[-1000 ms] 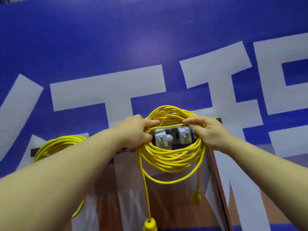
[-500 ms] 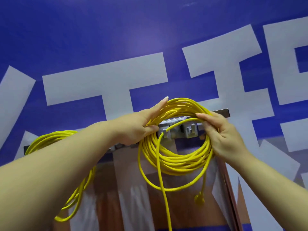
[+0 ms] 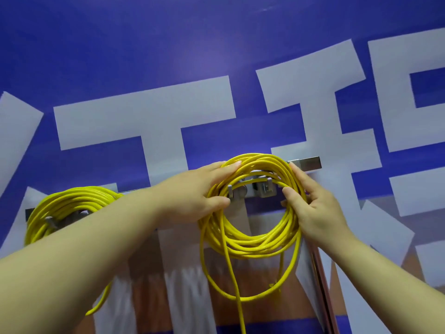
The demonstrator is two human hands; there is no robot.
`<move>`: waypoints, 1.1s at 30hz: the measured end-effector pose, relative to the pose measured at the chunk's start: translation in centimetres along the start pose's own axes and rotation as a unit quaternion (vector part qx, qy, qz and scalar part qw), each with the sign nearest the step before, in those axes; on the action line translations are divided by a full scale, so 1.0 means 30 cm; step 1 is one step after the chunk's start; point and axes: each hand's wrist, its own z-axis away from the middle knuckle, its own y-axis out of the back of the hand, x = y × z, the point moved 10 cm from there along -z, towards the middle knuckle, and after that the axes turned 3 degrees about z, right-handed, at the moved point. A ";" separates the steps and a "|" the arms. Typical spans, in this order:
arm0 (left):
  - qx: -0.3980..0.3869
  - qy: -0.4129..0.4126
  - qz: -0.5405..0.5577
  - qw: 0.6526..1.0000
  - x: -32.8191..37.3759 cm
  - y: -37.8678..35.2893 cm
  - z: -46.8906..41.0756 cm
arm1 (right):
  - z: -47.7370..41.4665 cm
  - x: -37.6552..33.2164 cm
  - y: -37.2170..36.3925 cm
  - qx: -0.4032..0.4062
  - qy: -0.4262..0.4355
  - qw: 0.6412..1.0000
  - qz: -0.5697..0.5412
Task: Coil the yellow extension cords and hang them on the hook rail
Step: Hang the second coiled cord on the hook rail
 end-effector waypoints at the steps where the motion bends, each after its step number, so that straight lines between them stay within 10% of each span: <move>1: 0.009 0.002 -0.013 1.000 0.004 -0.001 0.004 | 0.010 -0.006 0.006 0.010 0.004 1.000 0.022; 15: 0.021 0.017 -0.136 0.990 -0.010 -0.025 -0.002 | -0.108 -0.188 -0.054 -0.072 0.117 0.968 0.209; 22: 0.142 0.031 0.096 0.985 -0.049 0.020 0.032 | -0.064 -0.207 -0.024 -0.033 0.170 0.964 0.203; 33: 0.012 0.080 -0.182 0.980 0.010 -0.026 0.064 | 0.053 -0.167 -0.071 -0.137 0.108 0.924 0.339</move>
